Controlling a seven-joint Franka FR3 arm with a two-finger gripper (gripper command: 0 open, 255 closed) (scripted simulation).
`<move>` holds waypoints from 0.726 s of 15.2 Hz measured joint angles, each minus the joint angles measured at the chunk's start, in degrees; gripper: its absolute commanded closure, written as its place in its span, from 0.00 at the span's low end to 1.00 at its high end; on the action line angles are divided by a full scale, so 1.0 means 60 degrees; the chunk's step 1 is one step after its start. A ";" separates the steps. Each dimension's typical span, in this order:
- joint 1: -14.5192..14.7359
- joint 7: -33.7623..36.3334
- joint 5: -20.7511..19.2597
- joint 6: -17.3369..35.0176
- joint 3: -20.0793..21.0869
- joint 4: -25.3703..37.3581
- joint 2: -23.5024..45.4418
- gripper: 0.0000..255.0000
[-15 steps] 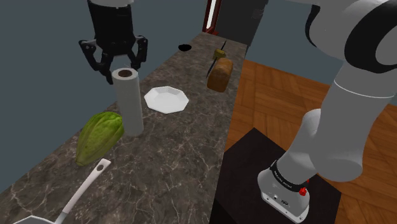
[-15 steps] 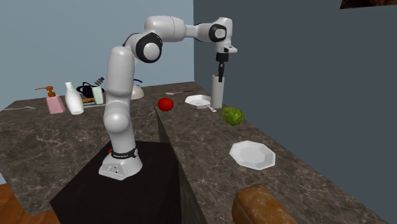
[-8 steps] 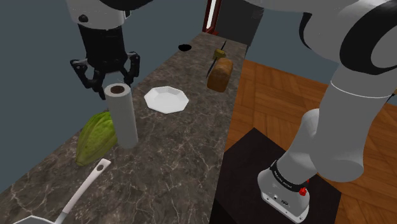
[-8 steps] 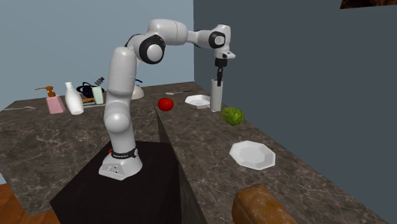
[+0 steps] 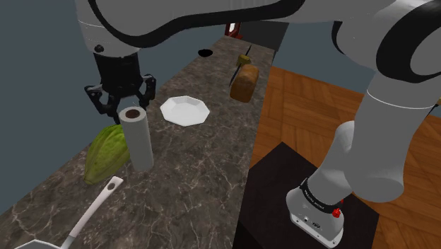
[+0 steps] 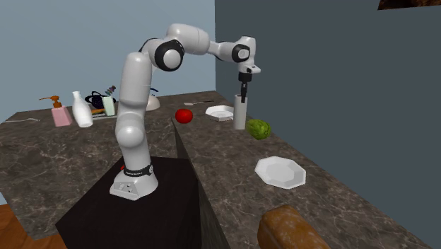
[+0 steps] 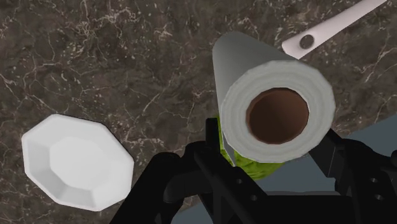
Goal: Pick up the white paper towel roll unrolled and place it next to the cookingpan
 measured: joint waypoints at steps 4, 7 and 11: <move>-0.0012 0.0016 -0.0012 0.0513 -0.0009 -0.0502 0.0012 1.00; -0.0022 0.0020 -0.0031 0.0886 -0.0020 -0.0820 0.0069 1.00; -0.0025 0.0035 -0.0066 0.1335 -0.0036 -0.1165 0.0177 1.00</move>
